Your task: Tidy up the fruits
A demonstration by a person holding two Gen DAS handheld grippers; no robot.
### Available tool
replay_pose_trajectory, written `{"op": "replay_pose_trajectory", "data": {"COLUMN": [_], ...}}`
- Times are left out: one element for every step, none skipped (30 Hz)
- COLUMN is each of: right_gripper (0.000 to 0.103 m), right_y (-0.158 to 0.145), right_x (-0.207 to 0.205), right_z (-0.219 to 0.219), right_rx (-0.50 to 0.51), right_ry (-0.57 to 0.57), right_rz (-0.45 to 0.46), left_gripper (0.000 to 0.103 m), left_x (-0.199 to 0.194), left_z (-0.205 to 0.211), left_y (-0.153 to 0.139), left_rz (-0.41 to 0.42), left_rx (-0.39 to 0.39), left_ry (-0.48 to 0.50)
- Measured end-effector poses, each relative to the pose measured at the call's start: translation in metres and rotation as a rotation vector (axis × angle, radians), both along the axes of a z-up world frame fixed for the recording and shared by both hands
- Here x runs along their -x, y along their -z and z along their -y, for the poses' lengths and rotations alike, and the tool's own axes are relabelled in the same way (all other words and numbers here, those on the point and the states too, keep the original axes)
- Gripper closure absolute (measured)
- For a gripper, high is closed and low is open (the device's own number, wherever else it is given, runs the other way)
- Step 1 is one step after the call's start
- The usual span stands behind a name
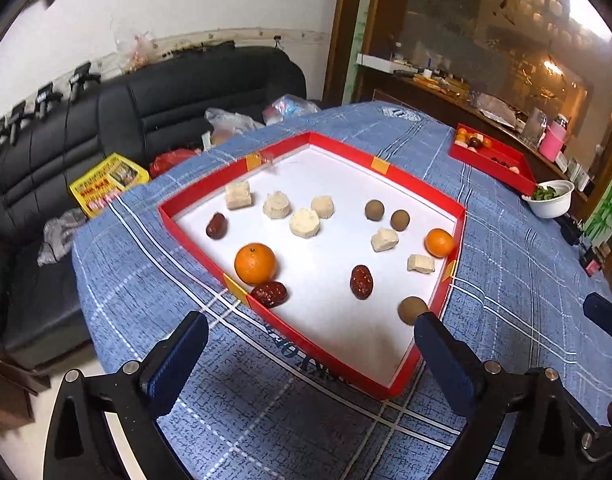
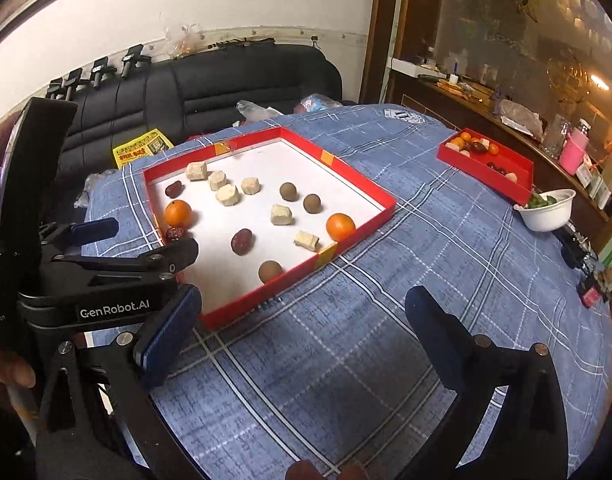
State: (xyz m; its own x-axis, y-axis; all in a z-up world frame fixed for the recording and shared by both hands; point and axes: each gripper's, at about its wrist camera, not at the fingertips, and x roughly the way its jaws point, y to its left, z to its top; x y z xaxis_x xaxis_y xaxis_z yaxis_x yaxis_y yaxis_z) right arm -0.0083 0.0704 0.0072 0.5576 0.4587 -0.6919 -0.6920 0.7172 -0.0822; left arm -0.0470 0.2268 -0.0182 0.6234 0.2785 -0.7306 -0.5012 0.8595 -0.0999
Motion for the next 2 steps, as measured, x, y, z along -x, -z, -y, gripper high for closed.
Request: {"op": "replay_pose_trajectory", "data": {"right_gripper": [0.0,0.0], "right_y": [-0.0006,-0.0011], "right_x": [0.0005,0.0013], "right_z": [0.0018,0.0031], "right_rx": [-0.002,-0.004], "right_ry": [0.004,0.007], "right_rz": [0.002,0.005], "left_gripper": [0.001,0.001], "left_x": [0.0004,0.001], "left_z": [0.0013,0.0024], "left_y": [-0.0024,-0.004], "left_rz": [0.003,0.008], "left_rx": [-0.009,-0.015], "left_ry": [0.002,0.001]}}
